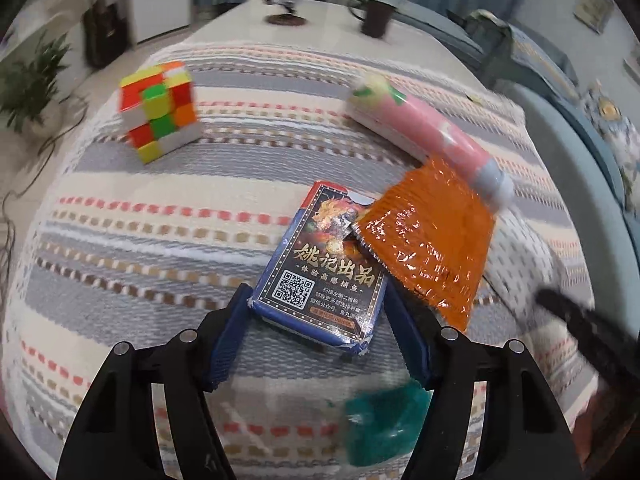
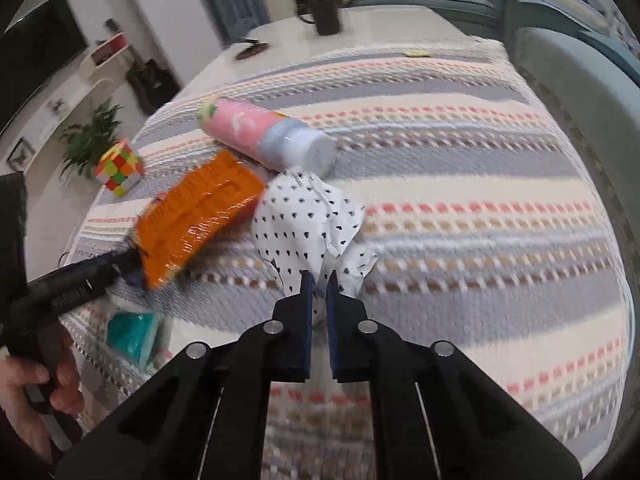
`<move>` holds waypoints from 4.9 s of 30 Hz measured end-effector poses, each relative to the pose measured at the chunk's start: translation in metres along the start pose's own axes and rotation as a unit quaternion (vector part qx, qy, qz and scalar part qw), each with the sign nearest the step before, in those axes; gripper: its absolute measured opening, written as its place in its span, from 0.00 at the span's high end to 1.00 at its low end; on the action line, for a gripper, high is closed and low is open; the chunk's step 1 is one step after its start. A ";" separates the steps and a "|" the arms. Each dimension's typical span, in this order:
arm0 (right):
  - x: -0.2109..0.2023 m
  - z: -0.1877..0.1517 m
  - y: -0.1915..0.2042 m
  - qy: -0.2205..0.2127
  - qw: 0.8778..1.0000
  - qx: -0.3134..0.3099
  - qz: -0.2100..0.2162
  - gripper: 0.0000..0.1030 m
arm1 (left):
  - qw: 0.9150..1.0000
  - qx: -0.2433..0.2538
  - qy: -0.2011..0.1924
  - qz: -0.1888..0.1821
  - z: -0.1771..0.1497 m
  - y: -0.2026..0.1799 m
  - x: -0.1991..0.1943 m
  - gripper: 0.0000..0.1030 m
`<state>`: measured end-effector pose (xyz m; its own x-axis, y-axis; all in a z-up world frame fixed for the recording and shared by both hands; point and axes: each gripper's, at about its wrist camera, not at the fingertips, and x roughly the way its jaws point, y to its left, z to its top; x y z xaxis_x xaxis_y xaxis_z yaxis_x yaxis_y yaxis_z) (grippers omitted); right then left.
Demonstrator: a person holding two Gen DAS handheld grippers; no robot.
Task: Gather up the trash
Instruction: 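Reach the right tool to the dotted white packet while the left tool reaches the card box, then grasp the dotted white packet with the right tool while the left tool grasps the card box, then carry the white packet and card box to the blue basket and release them, then reach the left tool to the teal clay bag while the right tool reaches the orange packet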
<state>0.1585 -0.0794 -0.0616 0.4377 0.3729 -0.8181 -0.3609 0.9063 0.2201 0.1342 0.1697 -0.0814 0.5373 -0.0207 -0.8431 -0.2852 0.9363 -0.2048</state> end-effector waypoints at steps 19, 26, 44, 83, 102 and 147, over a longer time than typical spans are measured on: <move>-0.021 -0.001 0.002 -0.007 0.998 -0.049 -0.047 0.42 | 0.999 0.019 0.012 0.032 0.010 0.006 0.013 0.29; 0.018 0.011 0.010 0.029 0.995 -0.082 -0.049 0.38 | 0.995 0.060 -0.002 0.074 0.014 -0.009 0.024 0.38; -0.043 0.014 0.009 -0.042 0.995 -0.084 -0.033 0.87 | 0.985 -0.012 -0.134 -0.105 0.022 -0.009 -0.060 0.44; -0.098 -0.079 -0.357 0.023 0.962 0.224 -0.152 0.86 | 0.925 0.208 0.001 -0.317 -0.059 -0.409 0.040 0.44; -0.113 -0.073 -0.339 -0.001 0.963 0.220 -0.153 0.50 | 0.942 0.171 -0.022 -0.289 -0.046 -0.332 0.017 0.32; 0.017 0.046 0.067 -0.022 0.996 -0.086 0.021 0.50 | 0.998 -0.029 -0.040 -0.037 -0.064 -0.015 -0.027 0.59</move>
<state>0.1797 -0.0027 -0.0363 0.4533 0.4220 -0.7851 -0.5140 0.8434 0.1565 0.0736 0.1336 -0.0871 0.6200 -0.0583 -0.7824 -0.2869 0.9113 -0.2953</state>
